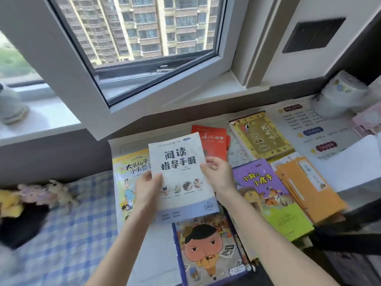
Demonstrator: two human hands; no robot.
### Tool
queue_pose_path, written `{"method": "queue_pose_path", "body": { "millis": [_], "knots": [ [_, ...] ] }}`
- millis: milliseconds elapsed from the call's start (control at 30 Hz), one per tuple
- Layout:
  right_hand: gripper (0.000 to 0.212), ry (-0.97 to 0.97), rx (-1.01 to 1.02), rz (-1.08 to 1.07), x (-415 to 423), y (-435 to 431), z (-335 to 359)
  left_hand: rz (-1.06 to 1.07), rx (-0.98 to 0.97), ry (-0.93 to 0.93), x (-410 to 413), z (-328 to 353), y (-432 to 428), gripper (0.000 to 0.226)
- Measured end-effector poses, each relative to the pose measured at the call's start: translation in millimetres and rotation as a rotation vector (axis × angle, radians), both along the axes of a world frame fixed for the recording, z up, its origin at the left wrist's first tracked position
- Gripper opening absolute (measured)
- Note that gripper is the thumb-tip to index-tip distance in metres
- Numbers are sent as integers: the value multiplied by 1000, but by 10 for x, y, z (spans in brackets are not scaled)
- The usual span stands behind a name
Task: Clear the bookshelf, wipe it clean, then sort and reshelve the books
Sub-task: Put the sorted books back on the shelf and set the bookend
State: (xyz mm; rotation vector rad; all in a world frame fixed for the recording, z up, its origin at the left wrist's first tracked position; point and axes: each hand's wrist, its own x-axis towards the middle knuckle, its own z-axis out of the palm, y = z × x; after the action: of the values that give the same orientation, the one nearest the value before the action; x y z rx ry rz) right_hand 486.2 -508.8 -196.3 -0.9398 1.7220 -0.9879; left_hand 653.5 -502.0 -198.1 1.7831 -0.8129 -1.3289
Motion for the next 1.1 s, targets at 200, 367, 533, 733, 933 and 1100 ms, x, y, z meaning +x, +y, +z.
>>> {"method": "queue_pose_path", "body": {
  "millis": [200, 367, 533, 733, 933, 1100],
  "knots": [
    [26, 26, 82, 191, 279, 4, -136, 197, 88, -301, 721, -498, -286, 17],
    [13, 238, 21, 141, -258, 178, -130, 120, 186, -559, 973, -652, -417, 14],
    [42, 749, 190, 43, -1061, 506, -123, -53, 266, -908, 822, -597, -426, 35],
    [117, 1030, 489, 441, -1213, 806, -259, -334, -225, -770, -154, -418, -334, 24],
    [130, 882, 543, 151, -1573, 822, -230, -806, -60, -586, -1104, -335, 21, 17],
    [74, 881, 486, -3, -1785, 847, -253, -714, 13, -513, -1190, -575, 70, 27]
  ]
}}
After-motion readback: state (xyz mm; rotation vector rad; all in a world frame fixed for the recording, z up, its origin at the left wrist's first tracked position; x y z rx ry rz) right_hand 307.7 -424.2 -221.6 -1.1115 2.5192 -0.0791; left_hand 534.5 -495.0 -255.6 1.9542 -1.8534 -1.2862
